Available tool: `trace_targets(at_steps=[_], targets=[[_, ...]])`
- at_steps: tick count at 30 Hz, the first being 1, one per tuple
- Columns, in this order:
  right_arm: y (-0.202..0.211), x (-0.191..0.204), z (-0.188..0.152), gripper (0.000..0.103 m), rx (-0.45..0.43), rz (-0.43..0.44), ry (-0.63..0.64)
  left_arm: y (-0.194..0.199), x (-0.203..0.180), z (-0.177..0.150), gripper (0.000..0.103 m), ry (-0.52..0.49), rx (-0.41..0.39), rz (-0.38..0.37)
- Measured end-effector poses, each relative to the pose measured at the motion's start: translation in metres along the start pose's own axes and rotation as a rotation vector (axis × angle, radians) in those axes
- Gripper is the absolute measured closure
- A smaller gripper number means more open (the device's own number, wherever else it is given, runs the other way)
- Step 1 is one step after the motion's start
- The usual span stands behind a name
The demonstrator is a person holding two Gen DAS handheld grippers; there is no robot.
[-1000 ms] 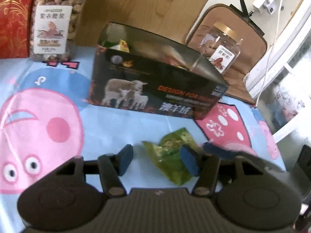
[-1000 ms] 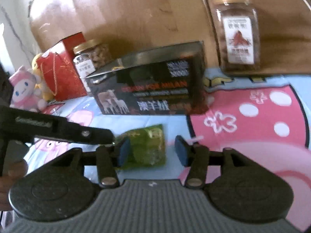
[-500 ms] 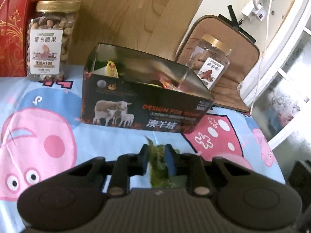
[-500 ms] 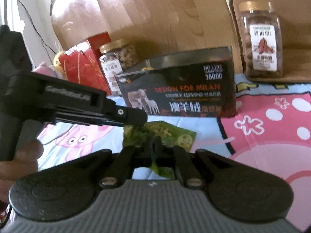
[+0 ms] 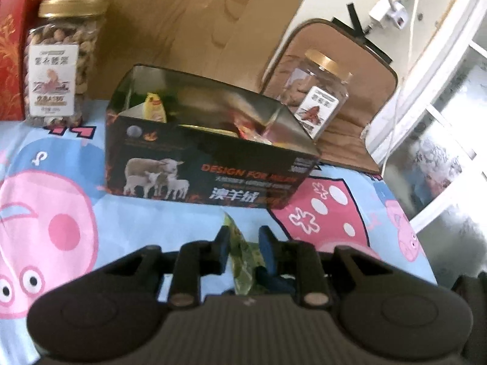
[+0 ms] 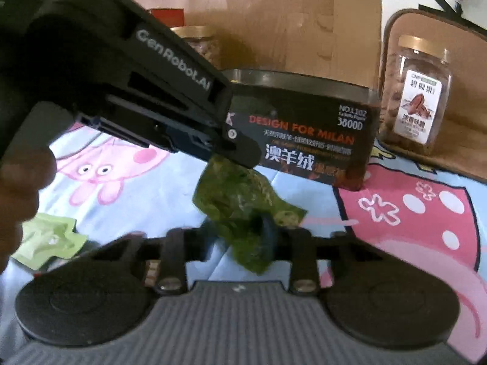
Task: Organize snacks
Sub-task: 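Lower the green packet into the tin box and open the left gripper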
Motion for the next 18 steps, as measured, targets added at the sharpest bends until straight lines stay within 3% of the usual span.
trace_targets(at_steps=[5,11,15,18], targets=[[0.011,-0.006,0.001,0.085,-0.084,-0.038,-0.006,0.006,-0.007,-0.003,0.082,-0.026,-0.022,0.003],[0.034,0.003,0.031,0.085,-0.305,-0.148,0.129,0.046,-0.022,0.033,0.080,-0.073,-0.174,-0.057],[0.014,0.007,0.060,0.084,-0.373,-0.231,0.246,0.036,-0.019,0.068,0.078,-0.109,-0.243,0.018],[-0.022,0.005,0.072,0.081,-0.345,-0.286,0.297,0.007,-0.005,0.086,0.073,-0.077,-0.217,0.103]])
Point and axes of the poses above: each gripper's, at about its wrist camera, not at the fingertips, and y roughly against the way its jaws point, x to its left, z to its top, the point moved 3 cm from there along -y, roughly the way its jaws point, and after that the axes turned 3 degrees about -z, right-handed, at the moved point
